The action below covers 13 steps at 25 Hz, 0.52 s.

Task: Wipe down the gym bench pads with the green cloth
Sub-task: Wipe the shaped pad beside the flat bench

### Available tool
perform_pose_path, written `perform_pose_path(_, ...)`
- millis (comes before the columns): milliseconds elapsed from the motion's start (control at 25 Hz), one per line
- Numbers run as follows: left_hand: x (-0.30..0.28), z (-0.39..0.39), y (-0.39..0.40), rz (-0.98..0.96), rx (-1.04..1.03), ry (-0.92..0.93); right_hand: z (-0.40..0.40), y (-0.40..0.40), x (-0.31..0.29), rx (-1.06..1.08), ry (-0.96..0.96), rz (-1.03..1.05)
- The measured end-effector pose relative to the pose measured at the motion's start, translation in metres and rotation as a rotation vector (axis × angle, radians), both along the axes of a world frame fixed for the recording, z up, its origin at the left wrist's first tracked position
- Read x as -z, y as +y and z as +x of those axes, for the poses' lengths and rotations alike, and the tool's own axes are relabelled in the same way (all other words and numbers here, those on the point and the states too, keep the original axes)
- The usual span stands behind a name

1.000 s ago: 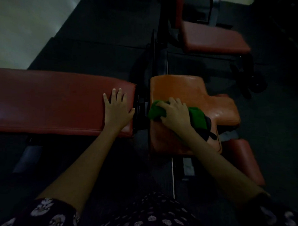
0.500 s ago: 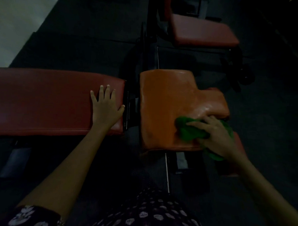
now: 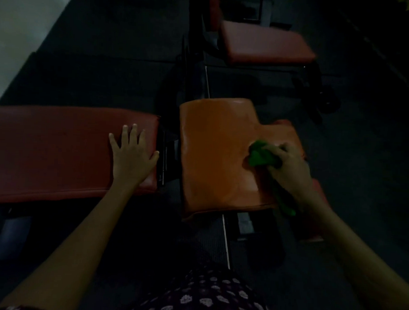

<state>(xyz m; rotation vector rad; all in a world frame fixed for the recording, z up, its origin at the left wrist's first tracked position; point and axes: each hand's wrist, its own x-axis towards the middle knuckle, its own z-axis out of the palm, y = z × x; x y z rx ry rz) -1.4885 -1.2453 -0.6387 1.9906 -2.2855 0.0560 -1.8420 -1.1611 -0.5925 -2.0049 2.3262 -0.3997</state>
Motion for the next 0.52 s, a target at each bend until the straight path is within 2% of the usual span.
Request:
perform_pose_path(80,0.0,0.001,0.0,-0.005,-0.002,-0.001,-0.013,-0.027,-0.005,0.189,0.022,-0.003)
perform_pose_path(120,0.0,0.002,-0.001,-0.004,-0.002,0.003,-0.009,-0.032,-0.008,0.208,0.027,-0.001)
perform_pose_path(240,0.001,0.001,-0.001,0.004,-0.008,-0.004,0.024,-0.01,-0.013,0.03,-0.009,0.086)
perform_pose_path(360,0.001,0.001,-0.001,0.001,-0.014,0.009,0.052,0.033,-0.017,-0.144,0.051,0.17)
perform_pose_path(520,0.002,0.002,-0.001,-0.024,0.001,0.024,0.046,0.032,-0.018,-0.016,0.039,0.175)
